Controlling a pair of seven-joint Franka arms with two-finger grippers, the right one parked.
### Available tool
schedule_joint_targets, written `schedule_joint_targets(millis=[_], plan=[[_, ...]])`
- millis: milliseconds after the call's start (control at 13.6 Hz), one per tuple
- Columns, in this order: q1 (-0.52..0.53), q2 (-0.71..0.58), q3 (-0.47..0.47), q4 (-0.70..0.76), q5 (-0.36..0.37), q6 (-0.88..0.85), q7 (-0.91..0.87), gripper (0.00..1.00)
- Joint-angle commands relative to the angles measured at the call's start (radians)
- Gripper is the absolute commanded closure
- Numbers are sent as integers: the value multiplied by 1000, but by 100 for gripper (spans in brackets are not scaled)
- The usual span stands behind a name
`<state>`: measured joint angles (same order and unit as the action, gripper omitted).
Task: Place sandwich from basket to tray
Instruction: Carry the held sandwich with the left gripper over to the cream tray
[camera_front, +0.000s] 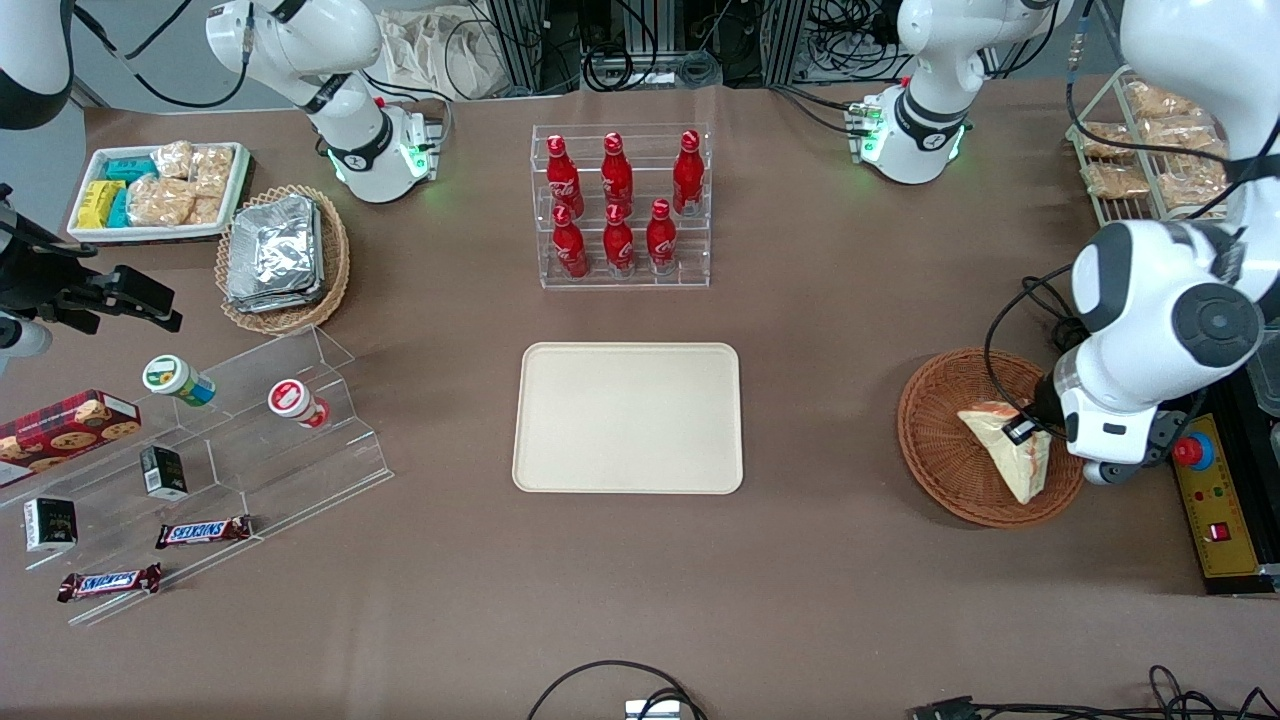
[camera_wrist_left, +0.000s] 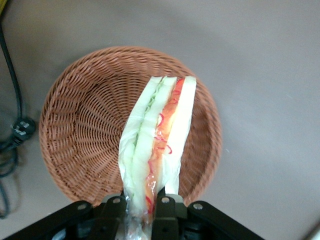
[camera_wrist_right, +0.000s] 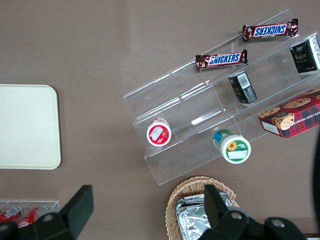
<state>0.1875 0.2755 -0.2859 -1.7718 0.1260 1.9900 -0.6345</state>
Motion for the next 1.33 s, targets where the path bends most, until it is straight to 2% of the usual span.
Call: schedule_joint_targets(millis=[0,147,221,516,663,1032,1253], plan=[[-16,50,-77,219,9,-196,93,100],[-86,74,-108,267,9,-227,101,100],[-153,99,-108,273,9,-223,99,100],[-348,270,-104,402,23,-215,29,100],[-420,377,-105,465,114,-179,-26,100],[-537,559,-95,460,144,38,-243,100],[-545,585,-95,457,162,76,-260,100]])
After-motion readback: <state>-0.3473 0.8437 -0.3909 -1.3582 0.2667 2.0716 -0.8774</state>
